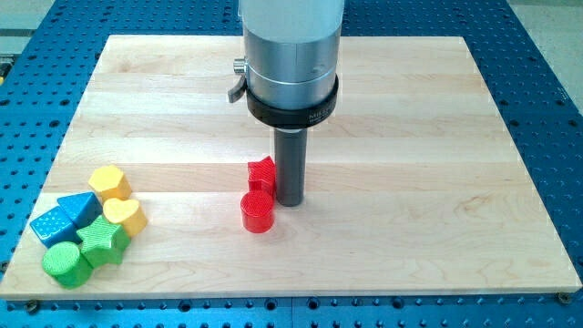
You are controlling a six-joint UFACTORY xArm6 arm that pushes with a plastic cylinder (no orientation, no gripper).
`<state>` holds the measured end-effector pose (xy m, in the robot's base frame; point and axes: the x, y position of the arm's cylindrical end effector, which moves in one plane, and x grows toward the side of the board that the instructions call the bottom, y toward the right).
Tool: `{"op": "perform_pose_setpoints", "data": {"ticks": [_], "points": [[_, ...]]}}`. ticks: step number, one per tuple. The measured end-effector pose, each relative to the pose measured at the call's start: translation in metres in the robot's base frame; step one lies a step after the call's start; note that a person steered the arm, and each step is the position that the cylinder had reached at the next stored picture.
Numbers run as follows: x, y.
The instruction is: Place your arm to the bottom left of the red circle
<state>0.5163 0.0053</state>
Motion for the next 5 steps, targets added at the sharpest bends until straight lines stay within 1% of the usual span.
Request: {"op": "perform_pose_setpoints", "data": {"ticks": [2,3,4,5], "points": [[0.042,0.066],[0.073,0.053],[0.102,0.006],[0.102,-0.055]]}}
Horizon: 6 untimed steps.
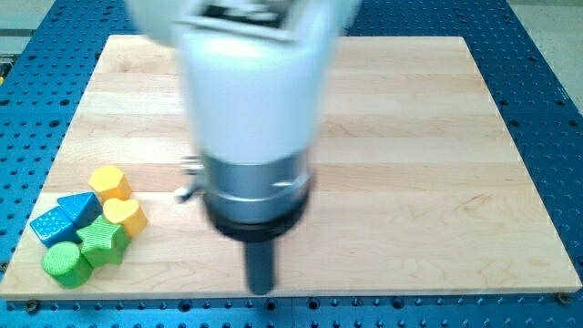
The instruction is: Place your arm to the bottom left of the red circle
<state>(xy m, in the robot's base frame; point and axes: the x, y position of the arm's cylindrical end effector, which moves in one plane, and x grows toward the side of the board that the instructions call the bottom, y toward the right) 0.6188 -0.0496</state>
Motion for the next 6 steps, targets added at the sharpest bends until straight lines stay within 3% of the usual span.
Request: {"op": "perform_pose_setpoints", "data": {"ticks": [1,3,4,6], "points": [[0.0,-0.044],[-0.066,-0.018],[-0.07,-0.019],[-0.013,-0.03]]}}
